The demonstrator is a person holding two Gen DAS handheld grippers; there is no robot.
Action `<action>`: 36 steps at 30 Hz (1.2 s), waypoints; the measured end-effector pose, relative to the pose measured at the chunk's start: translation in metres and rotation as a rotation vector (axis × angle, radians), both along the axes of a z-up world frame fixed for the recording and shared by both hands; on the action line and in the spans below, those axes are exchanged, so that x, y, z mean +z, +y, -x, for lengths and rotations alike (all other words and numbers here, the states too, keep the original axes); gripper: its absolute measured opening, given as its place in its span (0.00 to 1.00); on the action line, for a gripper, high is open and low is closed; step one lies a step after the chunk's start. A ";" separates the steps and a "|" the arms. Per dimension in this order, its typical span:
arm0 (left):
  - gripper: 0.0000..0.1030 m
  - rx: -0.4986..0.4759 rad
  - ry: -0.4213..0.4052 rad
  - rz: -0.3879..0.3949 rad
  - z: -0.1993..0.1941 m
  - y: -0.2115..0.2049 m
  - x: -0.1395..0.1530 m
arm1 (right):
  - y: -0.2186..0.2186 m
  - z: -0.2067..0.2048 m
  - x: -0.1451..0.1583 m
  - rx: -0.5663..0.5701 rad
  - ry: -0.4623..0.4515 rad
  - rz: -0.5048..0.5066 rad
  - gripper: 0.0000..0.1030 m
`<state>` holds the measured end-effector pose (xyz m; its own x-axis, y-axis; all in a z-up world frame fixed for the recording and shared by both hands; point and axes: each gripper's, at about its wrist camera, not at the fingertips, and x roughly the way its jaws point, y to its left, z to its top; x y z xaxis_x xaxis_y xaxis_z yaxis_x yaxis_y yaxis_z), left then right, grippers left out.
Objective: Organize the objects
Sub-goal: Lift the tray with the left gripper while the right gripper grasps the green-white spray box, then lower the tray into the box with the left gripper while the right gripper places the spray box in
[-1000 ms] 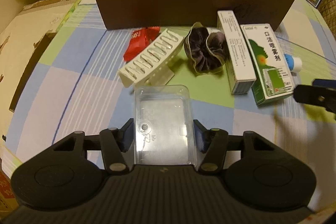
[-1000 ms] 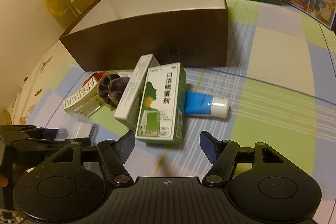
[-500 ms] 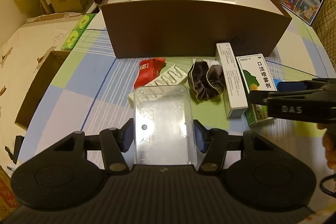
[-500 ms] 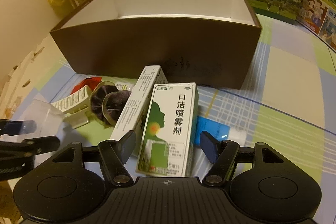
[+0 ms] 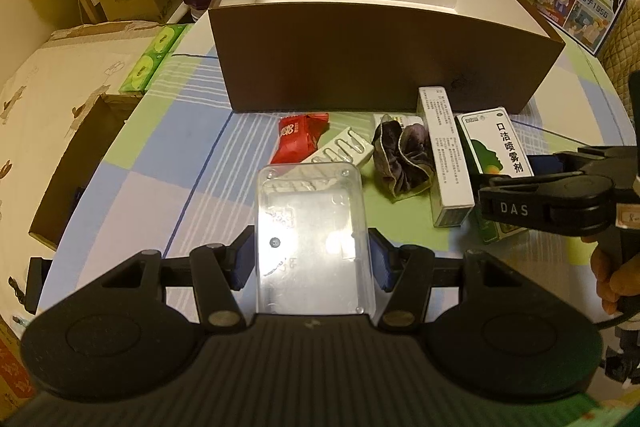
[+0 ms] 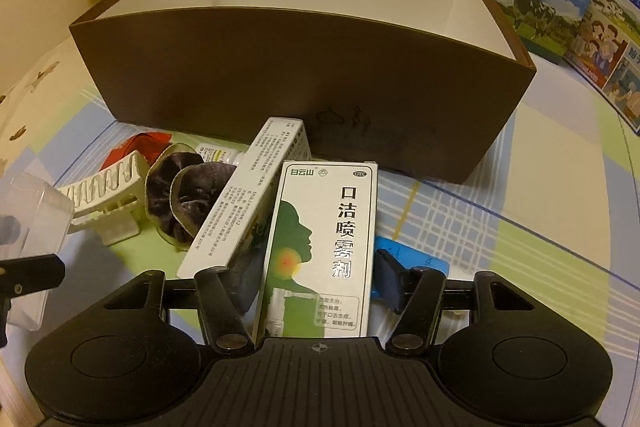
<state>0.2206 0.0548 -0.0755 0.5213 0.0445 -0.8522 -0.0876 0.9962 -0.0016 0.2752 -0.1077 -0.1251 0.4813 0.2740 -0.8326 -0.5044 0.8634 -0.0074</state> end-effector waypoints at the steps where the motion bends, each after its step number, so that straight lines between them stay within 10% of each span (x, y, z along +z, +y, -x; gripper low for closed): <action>1: 0.52 -0.003 -0.002 0.002 0.000 0.000 0.000 | -0.002 0.000 0.001 -0.001 -0.001 -0.005 0.52; 19: 0.52 -0.089 -0.080 0.033 -0.023 -0.002 0.039 | -0.038 0.005 0.071 -0.072 0.001 -0.227 0.51; 36: 0.52 -0.139 -0.238 0.012 -0.128 0.009 0.096 | 0.008 -0.067 0.131 -0.029 -0.100 -0.329 0.51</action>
